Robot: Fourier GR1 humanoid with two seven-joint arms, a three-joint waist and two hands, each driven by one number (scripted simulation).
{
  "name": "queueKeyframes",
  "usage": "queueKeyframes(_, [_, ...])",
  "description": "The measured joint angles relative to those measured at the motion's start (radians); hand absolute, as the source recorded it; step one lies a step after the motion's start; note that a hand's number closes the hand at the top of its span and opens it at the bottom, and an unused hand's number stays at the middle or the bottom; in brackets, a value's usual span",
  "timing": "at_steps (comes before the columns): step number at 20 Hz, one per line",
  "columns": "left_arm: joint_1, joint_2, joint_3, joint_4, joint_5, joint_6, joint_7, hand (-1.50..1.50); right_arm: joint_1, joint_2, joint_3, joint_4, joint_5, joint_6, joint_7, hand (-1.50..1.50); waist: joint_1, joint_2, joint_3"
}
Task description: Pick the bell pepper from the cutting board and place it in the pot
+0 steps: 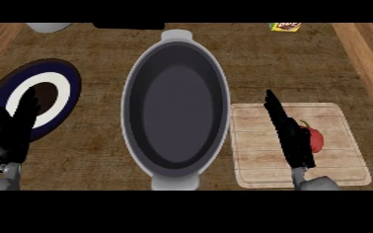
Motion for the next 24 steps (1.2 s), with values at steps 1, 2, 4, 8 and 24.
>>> queueKeyframes(1, [-0.015, -0.007, -0.001, -0.001, -0.003, 0.003, 0.006, 0.00, -0.007, -0.014, -0.011, -0.005, 0.002, 0.005, -0.001, 1.50, -0.004, -0.004, 0.006])
queueKeyframes(2, [-0.017, -0.015, 0.006, -0.006, 0.007, -0.004, -0.008, 0.00, -0.018, -0.044, -0.035, -0.003, 0.004, 0.017, -0.012, 1.50, -0.005, -0.007, 0.011])
queueKeyframes(4, [-0.038, -0.035, 0.009, -0.042, 0.017, -0.001, -0.027, 0.00, -0.048, -0.130, -0.102, -0.013, 0.002, 0.043, -0.039, 1.50, -0.012, -0.014, 0.017])
queueKeyframes(8, [-0.099, -0.073, 0.012, -0.105, 0.044, -0.004, -0.052, 0.00, -0.090, -0.348, -0.183, 0.016, 0.127, 0.054, -0.115, -1.50, -0.027, -0.020, 0.016])
queueKeyframes(24, [-0.163, -0.128, 0.027, -0.214, 0.066, -0.043, 0.011, 0.00, 0.014, -0.593, -0.362, 0.005, 0.163, 0.220, -0.394, -1.50, -0.022, -0.021, 0.026])
